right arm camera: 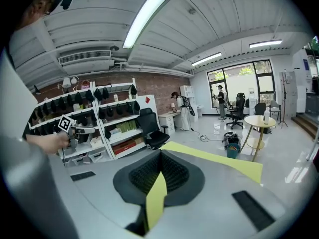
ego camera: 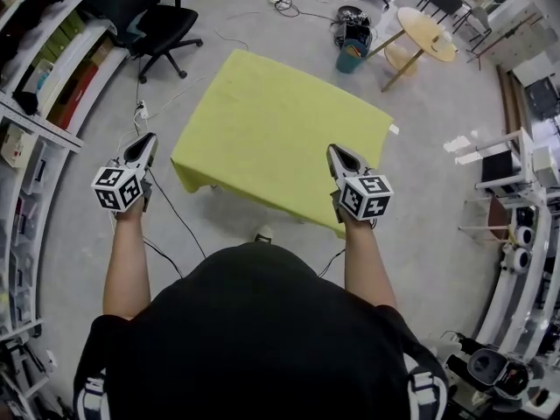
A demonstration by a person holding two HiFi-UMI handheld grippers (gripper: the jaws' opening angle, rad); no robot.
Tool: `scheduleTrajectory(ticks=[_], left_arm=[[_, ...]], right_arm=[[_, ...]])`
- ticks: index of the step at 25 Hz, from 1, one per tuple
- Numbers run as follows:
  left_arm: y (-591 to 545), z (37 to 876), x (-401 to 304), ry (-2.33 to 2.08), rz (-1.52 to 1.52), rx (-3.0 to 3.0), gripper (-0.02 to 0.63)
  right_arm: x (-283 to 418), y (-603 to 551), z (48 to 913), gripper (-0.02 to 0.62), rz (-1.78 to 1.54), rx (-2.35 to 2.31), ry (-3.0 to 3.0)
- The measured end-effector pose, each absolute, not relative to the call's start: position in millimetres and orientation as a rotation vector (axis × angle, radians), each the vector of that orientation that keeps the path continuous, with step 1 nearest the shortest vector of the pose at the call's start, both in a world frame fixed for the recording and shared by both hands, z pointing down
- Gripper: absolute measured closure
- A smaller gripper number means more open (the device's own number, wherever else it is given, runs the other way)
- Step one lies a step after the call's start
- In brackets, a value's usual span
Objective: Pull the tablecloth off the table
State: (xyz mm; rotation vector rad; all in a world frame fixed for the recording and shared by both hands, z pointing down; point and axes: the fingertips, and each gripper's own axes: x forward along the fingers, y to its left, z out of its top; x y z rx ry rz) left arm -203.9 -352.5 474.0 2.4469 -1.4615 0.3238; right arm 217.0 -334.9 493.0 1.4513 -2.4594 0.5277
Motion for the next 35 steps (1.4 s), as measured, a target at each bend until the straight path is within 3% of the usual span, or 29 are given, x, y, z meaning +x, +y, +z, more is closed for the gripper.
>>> scheduleTrajectory(ticks=[14,35], left_arm=[[-404.4,469.3,-135.2,-1.465,0.4,2.441,0.56],[-521.9,453.8,-73.1,-1.124,0.391,2.686,0.56]], right_arm=[[287.6,-405.3,495.0,0.577,0.539,1.478,-2.519],[349.5,-384.5,466.1,0.577,0.46,1.87,-2.371]])
